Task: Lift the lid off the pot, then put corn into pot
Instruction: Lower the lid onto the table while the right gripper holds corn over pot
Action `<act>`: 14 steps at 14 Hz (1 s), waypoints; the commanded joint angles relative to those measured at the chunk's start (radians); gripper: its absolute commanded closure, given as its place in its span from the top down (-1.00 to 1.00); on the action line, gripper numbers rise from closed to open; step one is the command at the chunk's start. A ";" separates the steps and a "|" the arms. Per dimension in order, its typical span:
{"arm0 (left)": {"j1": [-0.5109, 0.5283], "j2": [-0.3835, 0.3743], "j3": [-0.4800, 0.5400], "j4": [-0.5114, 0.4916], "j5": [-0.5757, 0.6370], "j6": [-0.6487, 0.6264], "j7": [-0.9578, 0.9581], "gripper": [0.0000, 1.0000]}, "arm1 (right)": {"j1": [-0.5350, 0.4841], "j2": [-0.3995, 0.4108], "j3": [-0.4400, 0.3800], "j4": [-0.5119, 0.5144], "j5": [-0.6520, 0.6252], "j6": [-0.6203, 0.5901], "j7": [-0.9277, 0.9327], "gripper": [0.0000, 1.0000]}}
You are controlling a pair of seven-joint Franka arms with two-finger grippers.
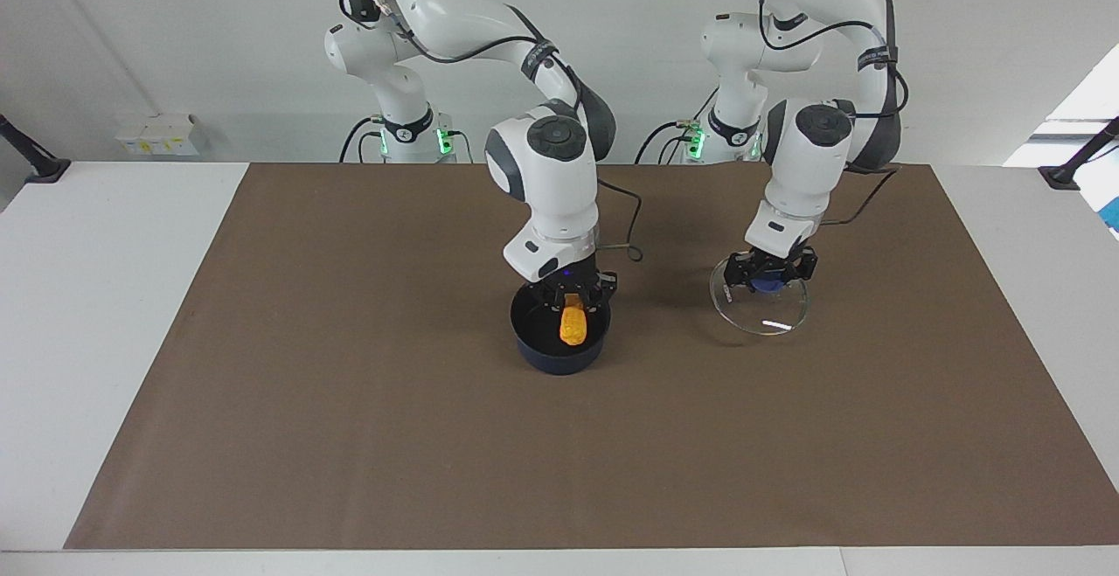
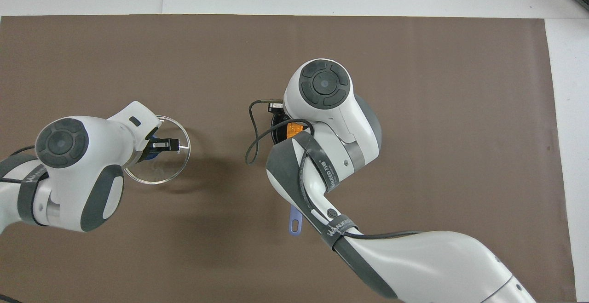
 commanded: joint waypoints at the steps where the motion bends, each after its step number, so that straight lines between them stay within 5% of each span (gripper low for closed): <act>1: 0.065 -0.048 -0.011 -0.079 0.009 0.049 0.072 -1.00 | -0.015 -0.014 0.003 -0.055 -0.014 0.031 0.008 -1.00; 4: 0.105 -0.039 -0.011 -0.119 0.009 0.110 0.104 -1.00 | -0.017 -0.016 0.003 -0.092 -0.010 0.064 0.008 -1.00; 7: 0.108 -0.010 -0.011 -0.140 0.007 0.161 0.103 -1.00 | -0.024 -0.033 0.003 -0.132 0.001 0.081 0.008 -0.72; 8: 0.108 -0.004 -0.011 -0.140 0.007 0.164 0.103 -0.66 | -0.024 -0.033 0.003 -0.134 0.003 0.091 0.007 -0.68; 9: 0.108 -0.004 -0.011 -0.139 0.007 0.162 0.103 0.88 | -0.024 -0.028 0.003 -0.135 0.004 0.094 0.011 -0.65; 12: 0.108 -0.002 -0.011 -0.134 0.007 0.161 0.105 1.00 | -0.014 -0.013 0.003 -0.145 0.003 0.129 0.014 -0.39; 14: 0.108 0.001 -0.011 -0.128 0.007 0.153 0.106 1.00 | -0.015 -0.011 0.003 -0.145 0.004 0.132 0.016 0.21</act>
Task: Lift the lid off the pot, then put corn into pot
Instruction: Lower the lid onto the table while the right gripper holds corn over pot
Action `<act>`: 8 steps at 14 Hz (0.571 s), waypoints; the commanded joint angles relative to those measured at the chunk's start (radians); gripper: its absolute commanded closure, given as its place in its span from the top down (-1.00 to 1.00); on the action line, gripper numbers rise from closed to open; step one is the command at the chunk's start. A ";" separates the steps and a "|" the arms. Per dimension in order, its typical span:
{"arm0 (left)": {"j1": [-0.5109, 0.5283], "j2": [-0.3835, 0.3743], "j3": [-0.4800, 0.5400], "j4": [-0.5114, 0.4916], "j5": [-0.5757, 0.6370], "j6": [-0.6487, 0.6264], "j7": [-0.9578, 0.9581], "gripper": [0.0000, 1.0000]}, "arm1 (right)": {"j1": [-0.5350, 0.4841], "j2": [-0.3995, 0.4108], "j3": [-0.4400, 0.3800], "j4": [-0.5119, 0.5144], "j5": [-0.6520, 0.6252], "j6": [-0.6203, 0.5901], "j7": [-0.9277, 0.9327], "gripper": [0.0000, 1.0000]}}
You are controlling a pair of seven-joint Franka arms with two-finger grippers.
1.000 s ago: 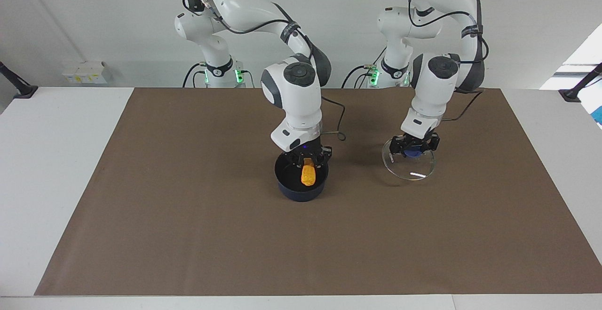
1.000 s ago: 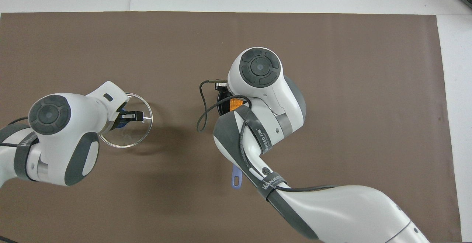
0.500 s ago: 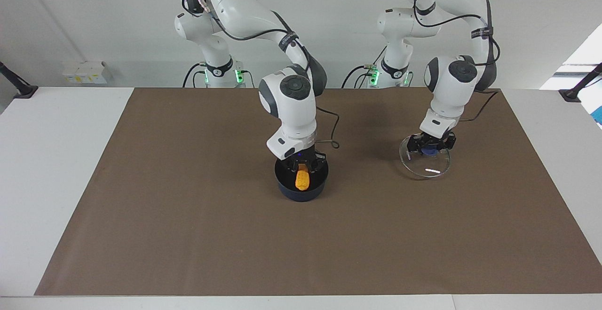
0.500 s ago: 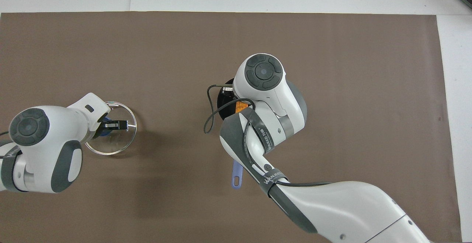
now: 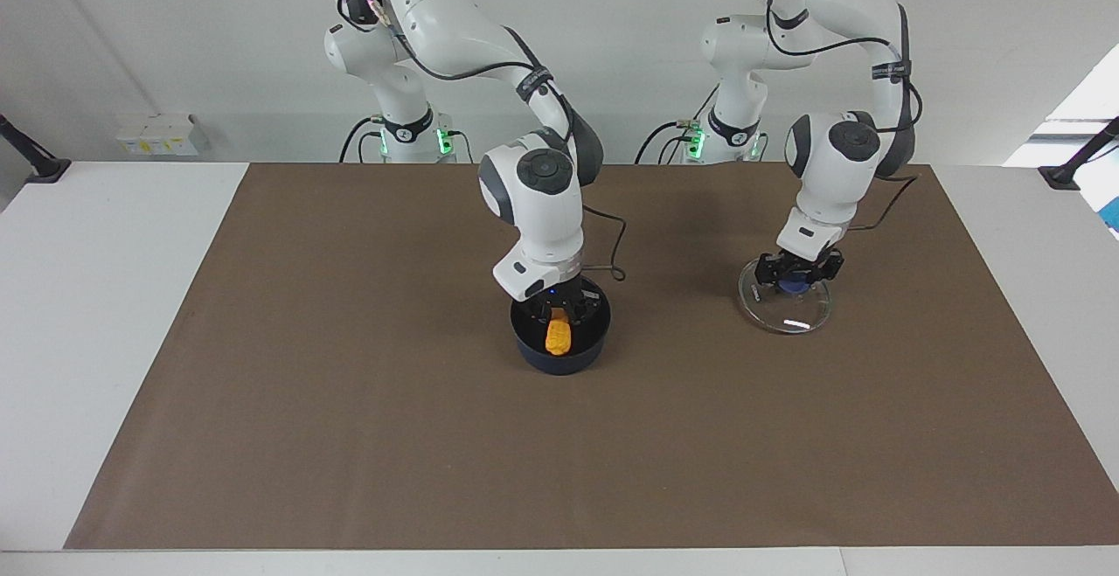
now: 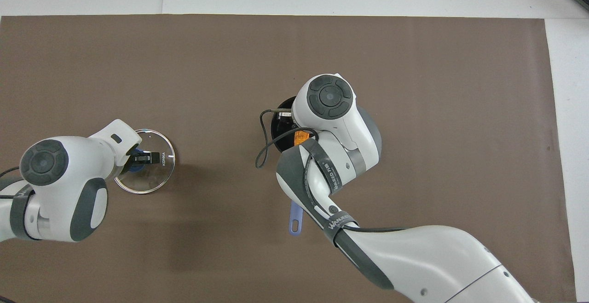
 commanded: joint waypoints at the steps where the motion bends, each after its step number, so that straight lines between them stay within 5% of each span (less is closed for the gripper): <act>1: 0.008 0.003 -0.008 0.013 0.007 0.001 0.012 1.00 | -0.007 -0.011 0.007 -0.026 0.002 0.031 0.017 0.36; 3: 0.003 0.024 -0.008 0.073 0.007 -0.062 0.014 1.00 | -0.007 -0.011 0.007 -0.025 0.002 0.029 0.020 0.66; 4: 0.000 0.034 -0.008 0.120 0.007 -0.116 0.014 1.00 | -0.004 -0.014 0.007 -0.017 -0.013 0.026 0.023 1.00; 8: -0.021 0.099 -0.017 0.329 -0.011 -0.346 0.028 1.00 | -0.025 -0.085 -0.005 0.005 -0.019 0.000 0.010 1.00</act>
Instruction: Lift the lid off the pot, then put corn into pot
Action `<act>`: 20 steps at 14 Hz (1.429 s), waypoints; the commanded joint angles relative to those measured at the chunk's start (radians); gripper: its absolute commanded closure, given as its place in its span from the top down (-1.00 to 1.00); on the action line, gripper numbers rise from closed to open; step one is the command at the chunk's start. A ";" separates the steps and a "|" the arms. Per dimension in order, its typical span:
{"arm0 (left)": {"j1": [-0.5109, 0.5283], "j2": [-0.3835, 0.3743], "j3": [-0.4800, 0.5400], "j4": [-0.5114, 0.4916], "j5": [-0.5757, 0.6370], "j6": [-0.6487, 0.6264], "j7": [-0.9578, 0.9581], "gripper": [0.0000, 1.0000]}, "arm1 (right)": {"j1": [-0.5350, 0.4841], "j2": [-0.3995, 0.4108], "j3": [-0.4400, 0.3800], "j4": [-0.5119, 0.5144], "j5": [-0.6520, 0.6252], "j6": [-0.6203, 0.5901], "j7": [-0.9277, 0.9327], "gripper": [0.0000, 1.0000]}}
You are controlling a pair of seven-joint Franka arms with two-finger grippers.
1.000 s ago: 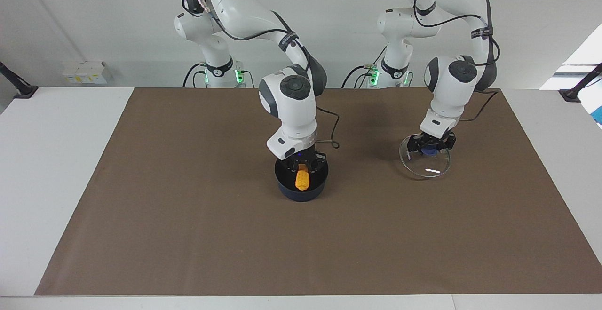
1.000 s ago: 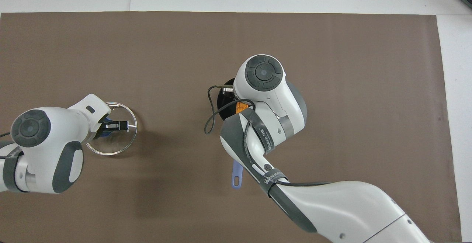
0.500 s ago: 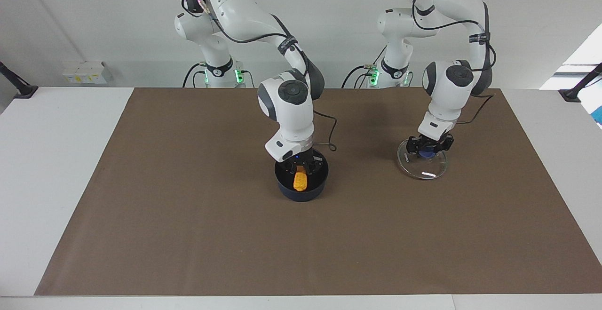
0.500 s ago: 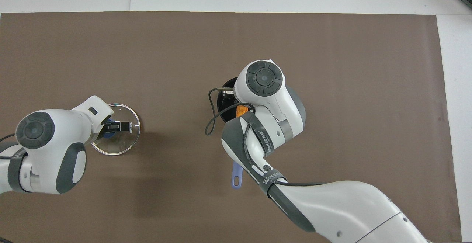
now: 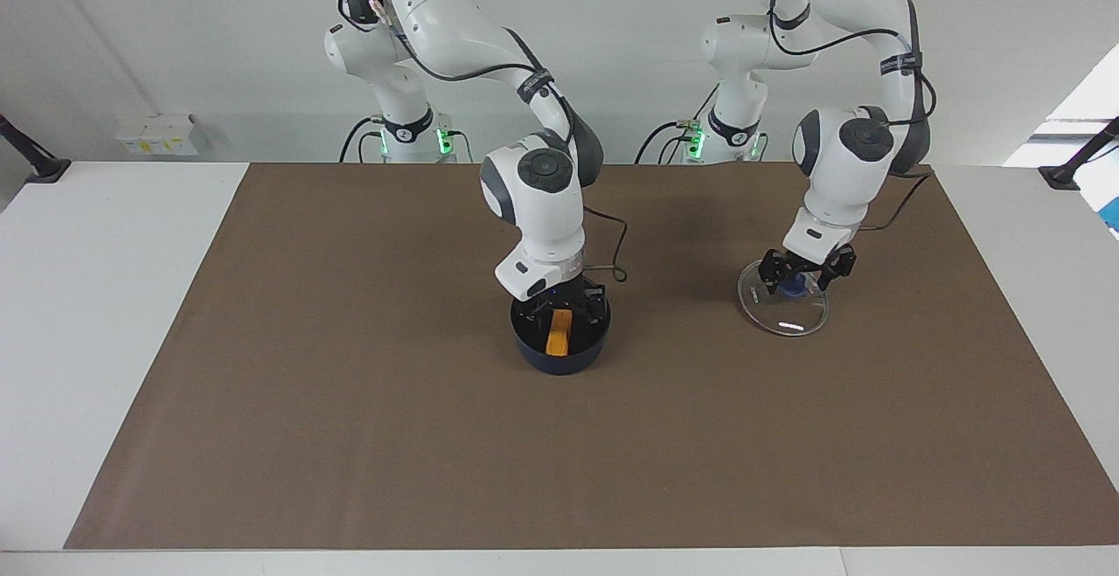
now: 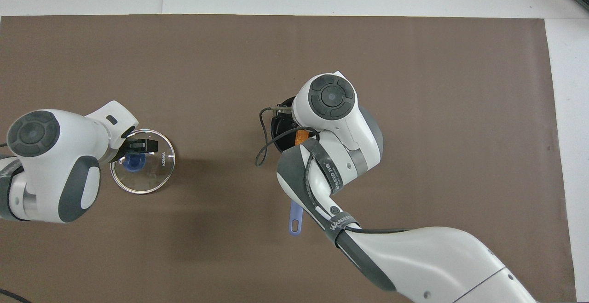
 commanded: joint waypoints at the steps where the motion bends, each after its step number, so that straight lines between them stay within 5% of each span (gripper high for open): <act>1: -0.017 0.065 -0.001 0.162 -0.057 -0.138 0.013 1.00 | -0.038 -0.093 -0.001 -0.008 -0.015 -0.040 0.008 1.00; 7: 0.064 0.055 0.002 0.258 -0.170 -0.248 0.130 1.00 | -0.135 -0.266 0.000 0.018 0.003 -0.224 -0.038 1.00; 13: 0.069 0.059 0.008 0.480 -0.153 -0.518 0.166 1.00 | -0.243 -0.431 -0.001 0.027 0.022 -0.402 -0.107 1.00; 20: 0.066 0.044 0.008 0.650 -0.110 -0.756 0.164 1.00 | -0.357 -0.527 -0.004 0.077 0.022 -0.587 -0.108 1.00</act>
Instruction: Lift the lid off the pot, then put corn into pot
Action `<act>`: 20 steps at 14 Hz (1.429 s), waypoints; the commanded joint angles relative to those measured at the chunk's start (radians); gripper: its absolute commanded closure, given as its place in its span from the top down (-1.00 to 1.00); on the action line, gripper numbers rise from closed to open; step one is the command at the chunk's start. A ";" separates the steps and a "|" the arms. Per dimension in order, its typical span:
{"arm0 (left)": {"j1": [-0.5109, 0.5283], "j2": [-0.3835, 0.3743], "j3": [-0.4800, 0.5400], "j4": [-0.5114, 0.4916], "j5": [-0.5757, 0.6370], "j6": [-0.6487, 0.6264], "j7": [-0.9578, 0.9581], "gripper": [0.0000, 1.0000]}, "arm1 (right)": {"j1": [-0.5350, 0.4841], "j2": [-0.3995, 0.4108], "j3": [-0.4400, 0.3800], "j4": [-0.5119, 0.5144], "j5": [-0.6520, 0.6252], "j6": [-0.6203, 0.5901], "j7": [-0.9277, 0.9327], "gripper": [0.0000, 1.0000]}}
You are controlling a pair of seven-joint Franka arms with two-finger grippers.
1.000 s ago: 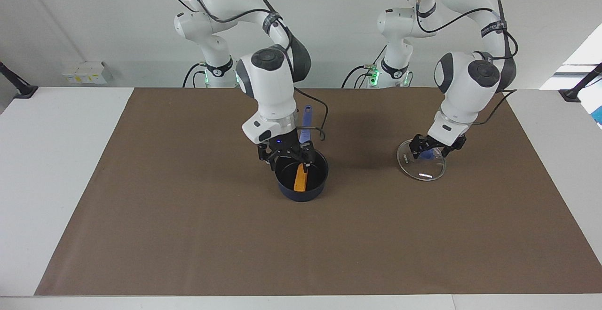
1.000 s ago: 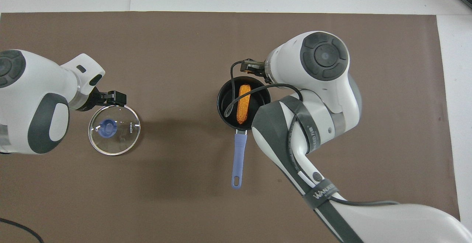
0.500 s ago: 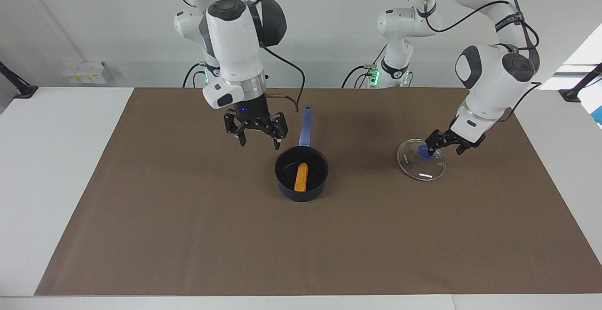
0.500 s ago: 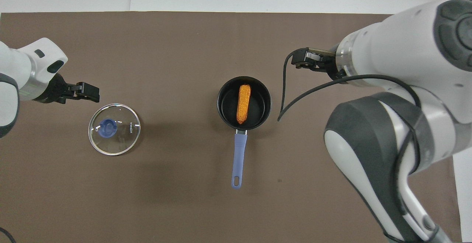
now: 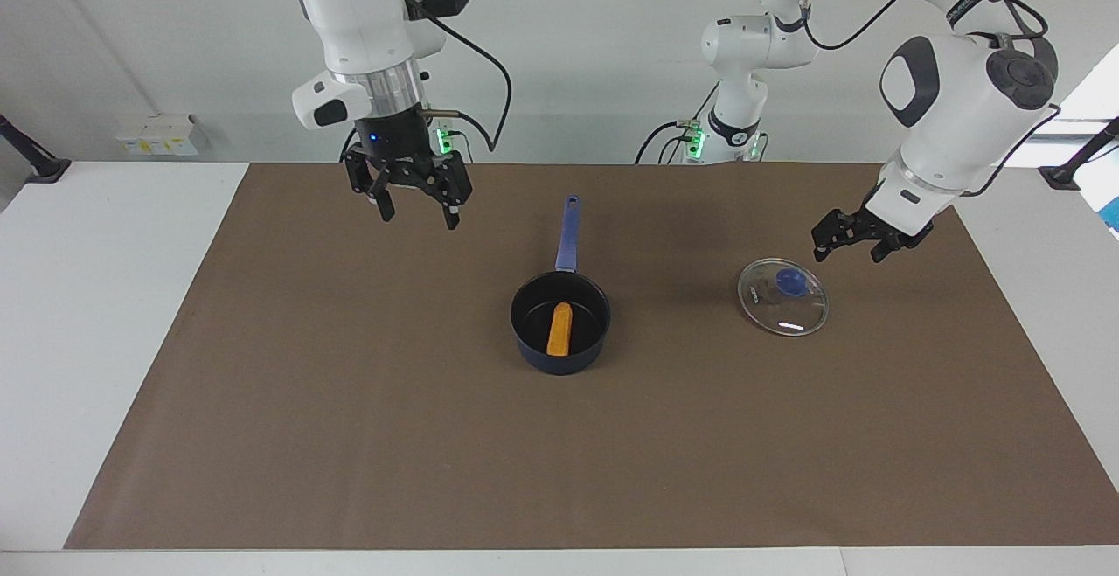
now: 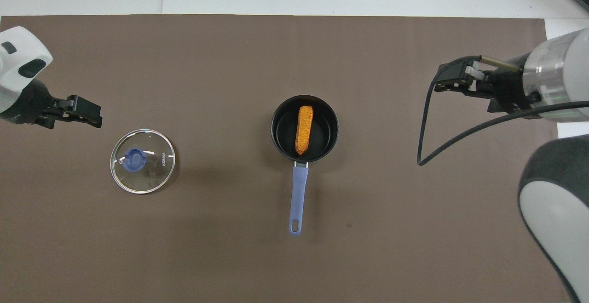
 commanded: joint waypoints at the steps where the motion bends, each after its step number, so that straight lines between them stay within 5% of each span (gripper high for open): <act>1: -0.004 0.002 0.001 0.075 0.021 -0.091 0.011 1.00 | -0.058 -0.037 0.007 0.005 0.015 -0.068 -0.036 1.00; 5: 0.001 -0.079 -0.005 0.013 0.016 -0.099 0.019 1.00 | -0.124 -0.084 -0.016 0.005 0.013 -0.139 -0.225 1.00; 11: 0.001 -0.092 -0.007 0.002 0.016 -0.105 0.029 1.00 | -0.130 -0.114 -0.139 -0.006 0.010 -0.183 -0.475 1.00; 20: 0.004 -0.073 0.001 0.117 0.030 -0.172 0.120 1.00 | -0.115 -0.118 -0.134 -0.116 0.001 -0.188 -0.510 1.00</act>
